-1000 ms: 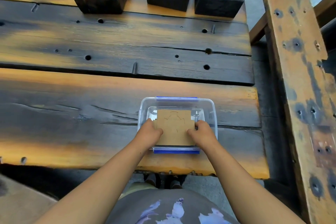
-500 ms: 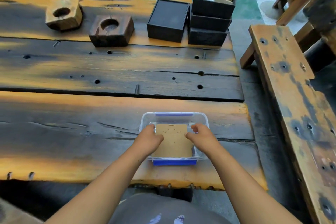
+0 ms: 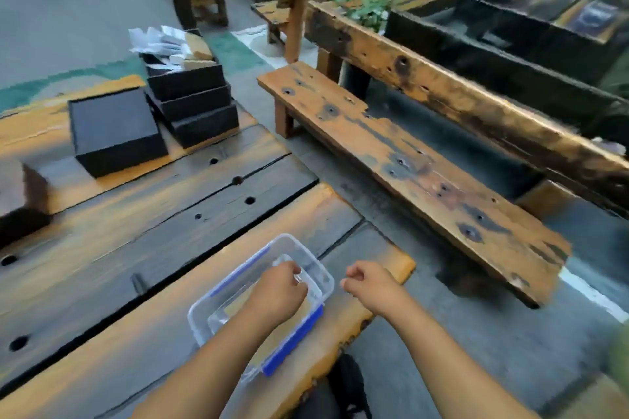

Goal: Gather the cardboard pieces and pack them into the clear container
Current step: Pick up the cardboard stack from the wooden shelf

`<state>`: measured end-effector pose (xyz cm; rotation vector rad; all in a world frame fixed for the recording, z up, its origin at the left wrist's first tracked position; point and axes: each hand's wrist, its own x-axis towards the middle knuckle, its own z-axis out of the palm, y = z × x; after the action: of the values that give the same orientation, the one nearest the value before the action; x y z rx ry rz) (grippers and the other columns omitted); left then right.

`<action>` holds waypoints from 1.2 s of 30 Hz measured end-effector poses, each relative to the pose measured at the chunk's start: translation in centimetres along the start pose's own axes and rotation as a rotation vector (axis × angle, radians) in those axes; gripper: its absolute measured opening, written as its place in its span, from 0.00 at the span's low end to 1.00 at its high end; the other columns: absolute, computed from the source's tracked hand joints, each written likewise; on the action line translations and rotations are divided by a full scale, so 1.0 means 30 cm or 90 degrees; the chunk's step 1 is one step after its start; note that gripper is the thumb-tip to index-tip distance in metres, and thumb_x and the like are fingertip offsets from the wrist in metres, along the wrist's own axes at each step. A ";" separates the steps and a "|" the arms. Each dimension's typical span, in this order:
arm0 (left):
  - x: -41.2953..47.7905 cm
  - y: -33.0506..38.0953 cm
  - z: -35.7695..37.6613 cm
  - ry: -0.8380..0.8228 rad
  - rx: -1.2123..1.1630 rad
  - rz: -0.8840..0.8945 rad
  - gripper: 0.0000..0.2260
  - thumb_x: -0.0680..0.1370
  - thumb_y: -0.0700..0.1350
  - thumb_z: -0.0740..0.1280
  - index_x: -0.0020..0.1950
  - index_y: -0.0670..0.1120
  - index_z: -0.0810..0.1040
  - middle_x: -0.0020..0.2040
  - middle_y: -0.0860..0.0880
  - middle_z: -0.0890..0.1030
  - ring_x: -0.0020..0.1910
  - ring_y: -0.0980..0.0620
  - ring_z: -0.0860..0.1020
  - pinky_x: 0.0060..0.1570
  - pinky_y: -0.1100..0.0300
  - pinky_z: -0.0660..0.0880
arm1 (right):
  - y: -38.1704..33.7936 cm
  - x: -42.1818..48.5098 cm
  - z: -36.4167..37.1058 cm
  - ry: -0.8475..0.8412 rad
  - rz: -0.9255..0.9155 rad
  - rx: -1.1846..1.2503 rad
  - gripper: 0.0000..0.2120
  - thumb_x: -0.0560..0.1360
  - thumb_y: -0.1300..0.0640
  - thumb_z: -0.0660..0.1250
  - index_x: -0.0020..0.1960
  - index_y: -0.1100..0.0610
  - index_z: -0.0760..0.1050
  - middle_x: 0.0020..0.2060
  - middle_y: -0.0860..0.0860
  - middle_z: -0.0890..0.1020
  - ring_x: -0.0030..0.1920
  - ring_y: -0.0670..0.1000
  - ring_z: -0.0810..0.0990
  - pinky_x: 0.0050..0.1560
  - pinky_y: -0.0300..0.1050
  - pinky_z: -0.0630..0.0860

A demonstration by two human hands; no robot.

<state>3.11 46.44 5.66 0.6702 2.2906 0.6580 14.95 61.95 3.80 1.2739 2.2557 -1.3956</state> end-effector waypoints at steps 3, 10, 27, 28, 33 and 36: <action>-0.016 0.107 0.093 -0.103 0.092 0.126 0.15 0.76 0.43 0.63 0.63 0.44 0.75 0.51 0.45 0.83 0.47 0.48 0.79 0.44 0.59 0.73 | 0.169 -0.147 -0.030 0.073 0.095 0.088 0.06 0.69 0.52 0.68 0.41 0.52 0.72 0.37 0.50 0.77 0.35 0.49 0.74 0.34 0.42 0.70; -0.205 0.398 0.426 -0.283 0.278 0.366 0.17 0.76 0.44 0.64 0.64 0.44 0.76 0.58 0.44 0.82 0.59 0.44 0.79 0.55 0.57 0.74 | 0.570 -0.551 -0.088 0.285 0.247 0.253 0.11 0.73 0.56 0.71 0.34 0.51 0.71 0.32 0.47 0.76 0.39 0.50 0.75 0.41 0.42 0.69; -1.096 0.597 1.230 -0.585 0.624 0.813 0.16 0.77 0.40 0.61 0.65 0.41 0.76 0.61 0.41 0.80 0.62 0.43 0.77 0.55 0.58 0.72 | 1.315 -1.600 0.311 0.729 0.566 0.602 0.11 0.73 0.61 0.69 0.33 0.54 0.73 0.37 0.55 0.78 0.43 0.52 0.75 0.48 0.47 0.71; -1.118 0.596 1.255 -0.602 0.639 0.826 0.17 0.78 0.41 0.61 0.66 0.42 0.75 0.62 0.41 0.80 0.62 0.43 0.77 0.56 0.58 0.72 | 1.319 -1.625 0.336 0.750 0.591 0.609 0.12 0.73 0.61 0.70 0.33 0.53 0.72 0.37 0.54 0.78 0.43 0.52 0.76 0.49 0.47 0.72; -1.228 0.604 1.385 -0.705 0.677 0.948 0.14 0.76 0.40 0.61 0.61 0.40 0.76 0.58 0.40 0.80 0.60 0.42 0.77 0.55 0.56 0.73 | 1.287 -1.726 0.434 0.795 0.674 0.666 0.11 0.72 0.57 0.69 0.33 0.53 0.70 0.29 0.46 0.74 0.35 0.50 0.73 0.43 0.44 0.68; -1.289 0.626 1.435 -0.754 0.685 1.016 0.11 0.75 0.41 0.62 0.56 0.41 0.77 0.54 0.40 0.82 0.57 0.41 0.79 0.47 0.57 0.71 | 1.242 -1.776 0.451 0.846 0.731 0.689 0.12 0.72 0.58 0.68 0.33 0.54 0.69 0.29 0.49 0.73 0.32 0.50 0.71 0.41 0.46 0.67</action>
<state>63.92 48.45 5.77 2.4828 0.4357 -0.4863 71.94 27.85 2.67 3.6313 0.1176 -1.2230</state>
